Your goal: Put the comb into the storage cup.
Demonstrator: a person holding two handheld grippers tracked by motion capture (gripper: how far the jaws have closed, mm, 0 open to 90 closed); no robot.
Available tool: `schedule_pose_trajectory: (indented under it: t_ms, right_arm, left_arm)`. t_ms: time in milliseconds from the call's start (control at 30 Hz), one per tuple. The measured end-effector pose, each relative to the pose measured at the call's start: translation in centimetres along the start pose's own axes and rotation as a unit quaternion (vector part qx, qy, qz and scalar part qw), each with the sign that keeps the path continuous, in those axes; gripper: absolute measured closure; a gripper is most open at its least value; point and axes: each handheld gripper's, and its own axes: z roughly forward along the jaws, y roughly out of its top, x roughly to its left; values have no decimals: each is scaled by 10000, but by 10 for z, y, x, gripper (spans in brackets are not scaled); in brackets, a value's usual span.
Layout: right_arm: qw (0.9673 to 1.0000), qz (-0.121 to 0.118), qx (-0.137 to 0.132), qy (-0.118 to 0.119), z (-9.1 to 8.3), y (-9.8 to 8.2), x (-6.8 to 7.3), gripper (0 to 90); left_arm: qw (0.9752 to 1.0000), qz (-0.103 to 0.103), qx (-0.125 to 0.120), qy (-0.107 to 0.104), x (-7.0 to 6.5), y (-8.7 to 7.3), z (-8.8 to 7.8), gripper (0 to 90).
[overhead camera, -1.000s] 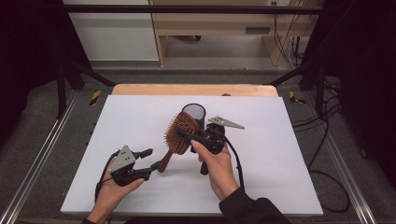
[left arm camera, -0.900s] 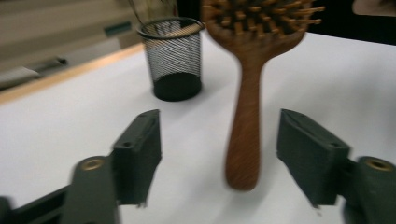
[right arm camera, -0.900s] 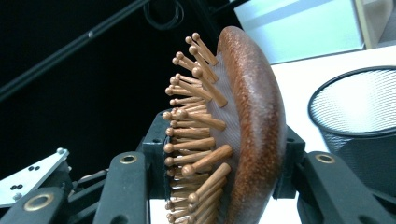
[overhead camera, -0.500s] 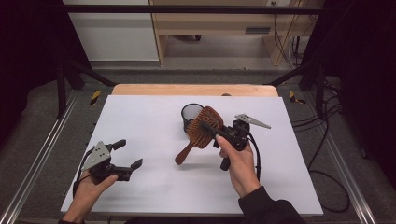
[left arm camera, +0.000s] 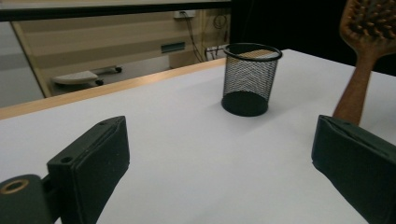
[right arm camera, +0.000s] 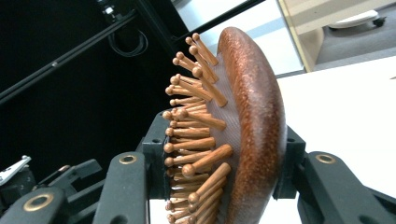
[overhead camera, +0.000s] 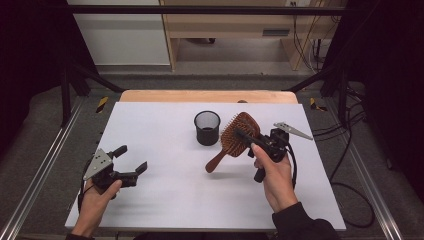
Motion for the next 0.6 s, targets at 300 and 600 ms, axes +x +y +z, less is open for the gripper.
schedule_pose_trajectory:
  t_ms: [300, 600]
  right_arm:
    - [9996, -127, -10, -258, -11, 11, -13, 523]
    - [9992, -134, -3, -366, -14, 24, -19, 524]
  left_arm:
    - [9993, -107, -67, 354, 9, -6, -3, 36]
    - [9991, -107, 29, 414, 8, -11, -2, 36]
